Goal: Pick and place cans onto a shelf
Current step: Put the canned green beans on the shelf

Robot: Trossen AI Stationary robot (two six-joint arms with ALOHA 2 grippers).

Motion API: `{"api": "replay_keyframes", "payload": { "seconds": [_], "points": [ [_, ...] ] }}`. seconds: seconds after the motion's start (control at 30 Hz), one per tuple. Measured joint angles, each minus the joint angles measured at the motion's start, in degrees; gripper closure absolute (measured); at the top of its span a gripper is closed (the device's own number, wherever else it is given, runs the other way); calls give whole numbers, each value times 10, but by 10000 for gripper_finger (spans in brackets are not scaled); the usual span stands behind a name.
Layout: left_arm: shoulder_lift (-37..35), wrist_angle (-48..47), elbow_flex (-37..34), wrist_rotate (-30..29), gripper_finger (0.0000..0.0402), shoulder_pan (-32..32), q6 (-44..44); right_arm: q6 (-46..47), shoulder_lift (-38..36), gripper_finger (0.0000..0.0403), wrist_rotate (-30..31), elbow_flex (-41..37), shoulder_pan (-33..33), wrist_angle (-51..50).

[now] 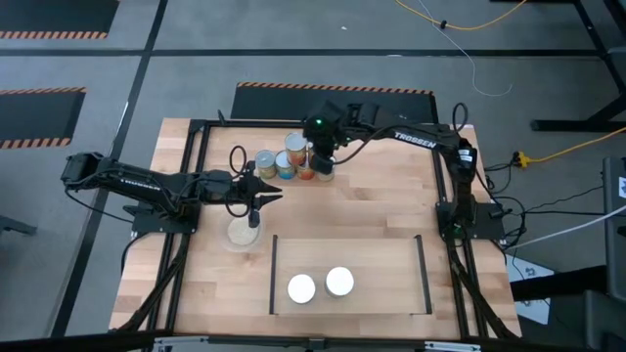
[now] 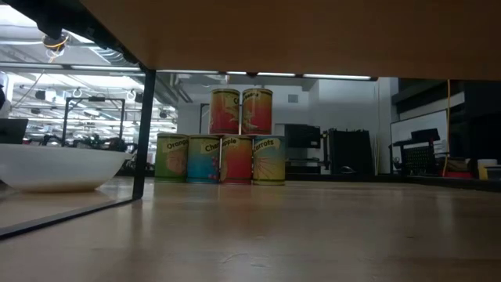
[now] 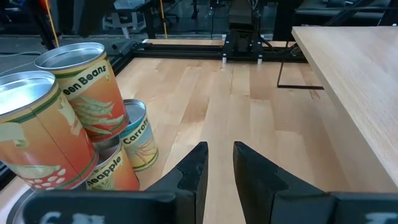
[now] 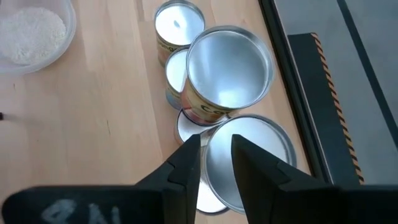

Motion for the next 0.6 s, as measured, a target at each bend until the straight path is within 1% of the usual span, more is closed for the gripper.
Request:
{"api": "replay_keyframes", "payload": {
  "seconds": [0.3,0.6],
  "points": [
    [0,-5,0,0,333,0,0,1,8,308,0,0,0,4],
    [0,-6,0,0,333,0,0,29,20,308,0,0,-1,2]
  ]
}}
